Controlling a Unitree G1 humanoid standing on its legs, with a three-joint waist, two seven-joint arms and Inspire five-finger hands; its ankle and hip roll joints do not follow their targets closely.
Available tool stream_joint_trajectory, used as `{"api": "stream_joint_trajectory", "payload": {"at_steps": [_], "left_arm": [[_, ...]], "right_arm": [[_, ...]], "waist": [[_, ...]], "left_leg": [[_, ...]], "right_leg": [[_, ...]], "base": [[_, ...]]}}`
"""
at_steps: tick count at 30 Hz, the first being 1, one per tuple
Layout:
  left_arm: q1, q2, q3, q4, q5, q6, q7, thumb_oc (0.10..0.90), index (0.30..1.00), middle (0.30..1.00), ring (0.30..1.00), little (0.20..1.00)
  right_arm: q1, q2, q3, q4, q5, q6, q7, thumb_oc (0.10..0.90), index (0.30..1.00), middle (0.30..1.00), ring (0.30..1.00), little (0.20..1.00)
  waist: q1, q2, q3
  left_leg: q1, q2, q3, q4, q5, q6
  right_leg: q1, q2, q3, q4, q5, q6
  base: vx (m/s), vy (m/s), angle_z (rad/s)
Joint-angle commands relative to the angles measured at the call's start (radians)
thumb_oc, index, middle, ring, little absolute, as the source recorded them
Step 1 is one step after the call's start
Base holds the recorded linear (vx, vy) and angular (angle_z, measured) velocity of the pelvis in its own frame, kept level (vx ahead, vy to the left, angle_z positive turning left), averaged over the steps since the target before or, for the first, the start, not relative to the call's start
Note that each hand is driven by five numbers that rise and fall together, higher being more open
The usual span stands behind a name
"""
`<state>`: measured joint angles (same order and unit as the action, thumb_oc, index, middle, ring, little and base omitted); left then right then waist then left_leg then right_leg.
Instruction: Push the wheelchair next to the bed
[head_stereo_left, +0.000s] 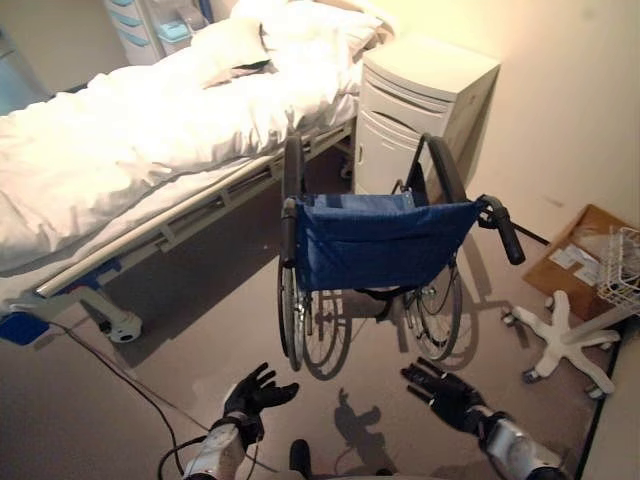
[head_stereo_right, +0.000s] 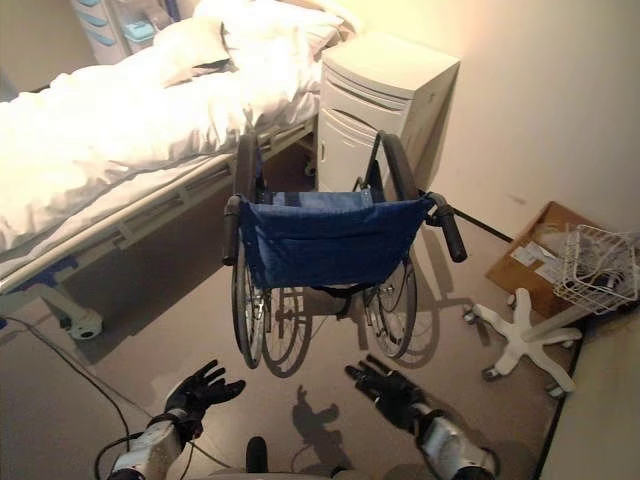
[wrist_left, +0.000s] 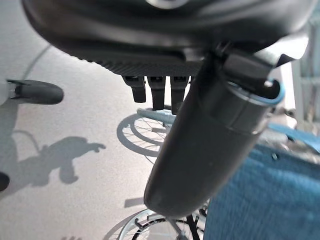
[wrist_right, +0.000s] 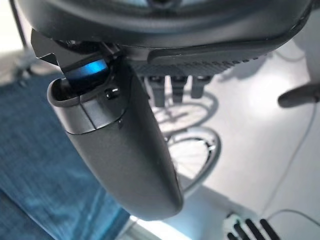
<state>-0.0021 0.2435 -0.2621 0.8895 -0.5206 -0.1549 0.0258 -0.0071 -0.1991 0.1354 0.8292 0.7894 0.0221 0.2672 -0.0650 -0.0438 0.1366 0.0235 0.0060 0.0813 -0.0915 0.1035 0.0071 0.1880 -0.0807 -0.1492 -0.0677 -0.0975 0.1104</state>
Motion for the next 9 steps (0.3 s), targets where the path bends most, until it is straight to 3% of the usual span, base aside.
{"api": "stream_joint_trajectory", "payload": {"at_steps": [1,5,9], "left_arm": [[-0.068,-0.011,-0.012,0.039,0.039,-0.129,-0.012,0.800,0.900,0.900,0.900,0.900],[-0.047,-0.048,-0.066,0.062,0.089,-0.169,-0.016,0.800,0.900,0.900,0.900,0.900],[-0.028,-0.065,-0.092,0.070,0.077,-0.188,-0.004,0.800,0.900,0.900,0.900,0.900]], "right_arm": [[-0.057,-0.034,-0.024,-0.026,-0.005,-0.247,-0.065,0.800,0.900,0.900,0.900,0.900],[-0.035,0.012,0.003,0.031,-0.035,-0.334,-0.088,0.800,0.900,0.900,0.900,0.900],[-0.016,0.035,0.023,0.053,-0.074,-0.338,-0.102,0.800,0.900,0.900,0.900,0.900]], "waist": [[0.024,0.014,-0.040],[0.016,0.028,-0.042],[0.005,0.040,-0.039]], "left_leg": [[0.102,-0.021,0.028,0.044,-0.188,0.003],[0.096,-0.025,0.030,0.048,-0.193,0.006],[0.095,-0.027,0.032,0.046,-0.194,0.007]], "right_leg": [[-0.123,0.008,0.038,0.072,0.070,0.025],[-0.130,0.010,0.047,0.074,0.068,0.025],[-0.137,0.012,0.058,0.077,0.067,0.025]], "base": [[0.00,0.000,0.00],[-0.01,0.046,0.00],[-0.02,0.053,-0.03]]}}
